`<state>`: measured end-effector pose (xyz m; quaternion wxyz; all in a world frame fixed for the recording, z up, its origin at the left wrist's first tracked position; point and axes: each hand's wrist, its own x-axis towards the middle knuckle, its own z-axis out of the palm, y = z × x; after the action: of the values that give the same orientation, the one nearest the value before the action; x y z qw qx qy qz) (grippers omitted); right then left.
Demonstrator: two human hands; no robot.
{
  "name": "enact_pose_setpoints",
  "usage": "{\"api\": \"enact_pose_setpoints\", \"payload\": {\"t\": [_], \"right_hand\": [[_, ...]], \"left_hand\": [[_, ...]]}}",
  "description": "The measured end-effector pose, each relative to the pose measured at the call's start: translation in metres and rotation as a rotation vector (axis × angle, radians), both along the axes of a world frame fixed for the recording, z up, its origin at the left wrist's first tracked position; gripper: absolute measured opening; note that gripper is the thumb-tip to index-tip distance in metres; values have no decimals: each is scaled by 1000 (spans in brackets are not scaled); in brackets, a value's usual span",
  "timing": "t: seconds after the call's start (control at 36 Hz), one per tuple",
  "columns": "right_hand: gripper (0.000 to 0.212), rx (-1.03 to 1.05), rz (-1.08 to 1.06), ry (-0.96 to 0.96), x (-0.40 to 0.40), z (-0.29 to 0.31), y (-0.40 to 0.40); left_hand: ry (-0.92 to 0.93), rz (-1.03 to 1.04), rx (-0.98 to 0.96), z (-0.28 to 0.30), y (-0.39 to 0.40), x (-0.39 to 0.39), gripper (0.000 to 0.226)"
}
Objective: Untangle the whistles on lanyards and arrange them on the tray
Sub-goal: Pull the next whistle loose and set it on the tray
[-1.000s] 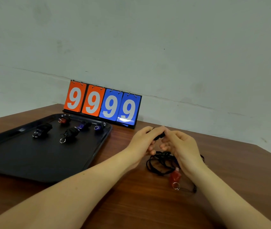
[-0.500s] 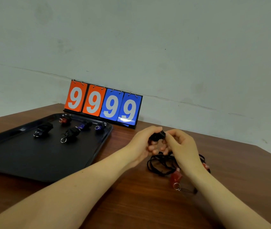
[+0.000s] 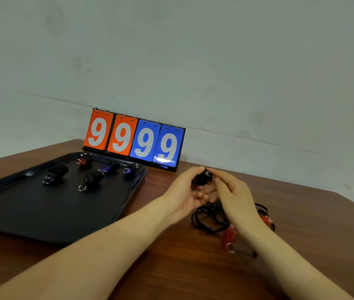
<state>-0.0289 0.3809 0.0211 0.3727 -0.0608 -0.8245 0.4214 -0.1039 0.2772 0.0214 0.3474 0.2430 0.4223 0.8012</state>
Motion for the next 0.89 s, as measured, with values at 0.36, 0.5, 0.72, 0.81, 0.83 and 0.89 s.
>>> {"api": "enact_pose_setpoints", "payload": {"t": [0.36,0.5,0.72,0.81,0.83,0.89], "right_hand": [[34,-56,1,32,-2,-5,2],[30,-70,-12,59,-3,-6,4],[22,-65,-36,204,3,-1,6],[25,-44,-18,187,2,-2,6],[26,-32,-12,178,2,-2,6],[28,-22,-1,164,1,-2,6]], "left_hand": [[117,104,-7,-2,-1,2,24],[156,93,16,0,0,4,34],[154,130,91,2,0,5,27],[142,135,91,1,0,5,25],[138,138,88,0,0,4,24],[133,144,81,-1,-1,5,24]]}}
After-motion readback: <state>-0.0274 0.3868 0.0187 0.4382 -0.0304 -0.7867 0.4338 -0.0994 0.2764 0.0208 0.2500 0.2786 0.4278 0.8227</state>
